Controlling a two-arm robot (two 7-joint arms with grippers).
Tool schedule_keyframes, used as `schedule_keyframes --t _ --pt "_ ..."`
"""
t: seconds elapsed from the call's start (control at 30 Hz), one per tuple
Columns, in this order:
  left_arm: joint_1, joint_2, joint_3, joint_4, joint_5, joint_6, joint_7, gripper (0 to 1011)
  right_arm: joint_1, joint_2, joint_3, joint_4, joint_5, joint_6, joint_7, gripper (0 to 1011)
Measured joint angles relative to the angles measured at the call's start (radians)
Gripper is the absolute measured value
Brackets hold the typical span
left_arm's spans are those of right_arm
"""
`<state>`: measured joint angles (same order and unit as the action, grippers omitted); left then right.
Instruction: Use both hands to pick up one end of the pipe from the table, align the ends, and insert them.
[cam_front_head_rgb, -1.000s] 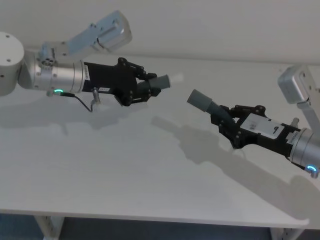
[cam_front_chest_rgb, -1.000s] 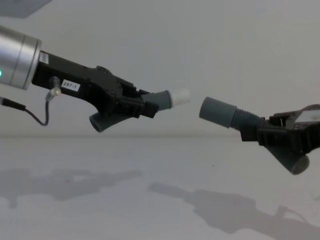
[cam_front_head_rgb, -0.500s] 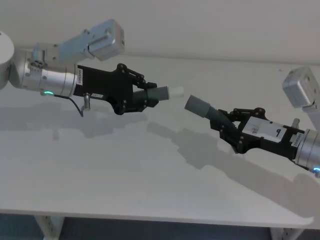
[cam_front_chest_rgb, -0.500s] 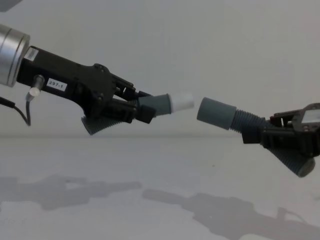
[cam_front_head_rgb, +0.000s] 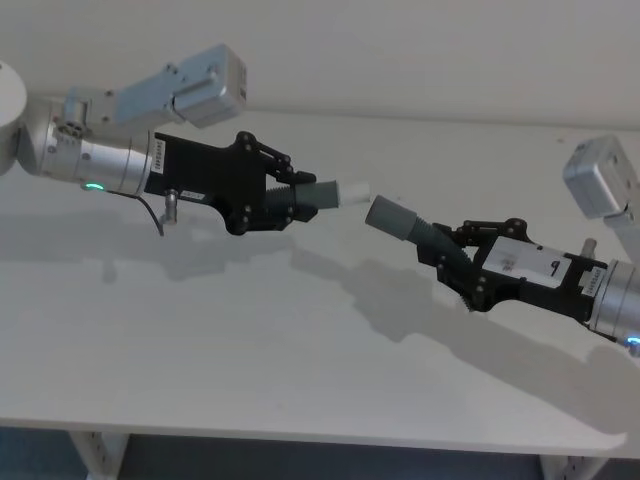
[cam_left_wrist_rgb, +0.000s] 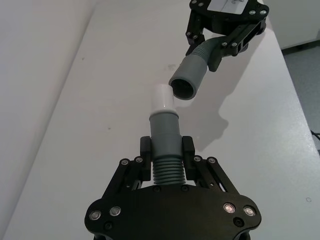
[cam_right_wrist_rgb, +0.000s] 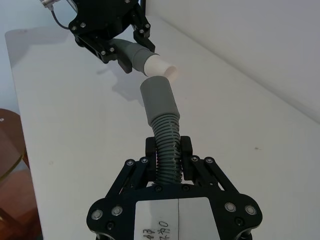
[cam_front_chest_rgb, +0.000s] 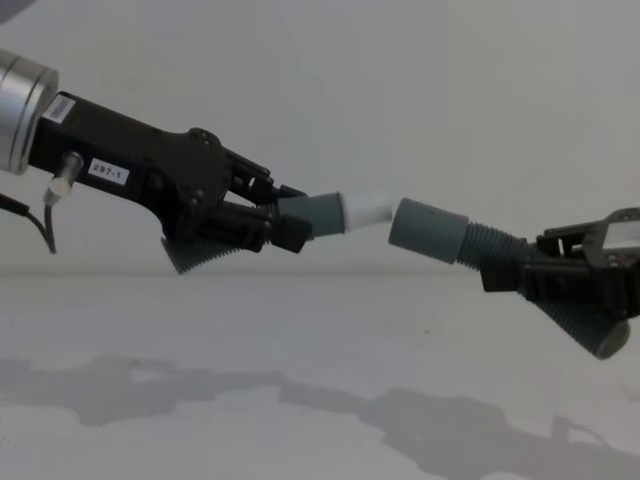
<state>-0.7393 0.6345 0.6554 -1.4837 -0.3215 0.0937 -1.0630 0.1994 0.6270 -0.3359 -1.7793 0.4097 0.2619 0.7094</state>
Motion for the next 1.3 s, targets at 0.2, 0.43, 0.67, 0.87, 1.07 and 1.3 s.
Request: schedule_keyframes --t 0.2,0.43,0.67,0.87,1.07,1.3 --pt "-0.005 -0.003 0.007 0.007 -0.006 -0.009 -0.009 351 0.002 0.003 -0.005 -0.001 0.003 0.002 -0.003 273" --pt "-0.012 -0.008 0.017 0.016 -0.013 -0.017 -0.019 351 0.005 0.005 -0.010 -0.001 0.006 0.007 -0.014 273" --pt "-0.018 -0.010 0.028 0.021 -0.021 -0.020 -0.028 351 0.008 0.006 -0.013 -0.001 0.010 0.015 -0.028 273" --pt "-0.021 -0.010 0.035 0.021 -0.027 -0.021 -0.032 351 0.014 0.005 -0.016 0.003 0.016 0.021 -0.038 273" --pt "-0.026 -0.008 0.042 0.021 -0.029 -0.021 -0.036 351 0.020 0.005 -0.019 0.009 0.021 0.022 -0.043 273" --pt "-0.034 -0.006 0.052 0.022 -0.030 -0.020 -0.041 351 0.028 0.011 -0.027 0.013 0.022 0.009 -0.044 273"
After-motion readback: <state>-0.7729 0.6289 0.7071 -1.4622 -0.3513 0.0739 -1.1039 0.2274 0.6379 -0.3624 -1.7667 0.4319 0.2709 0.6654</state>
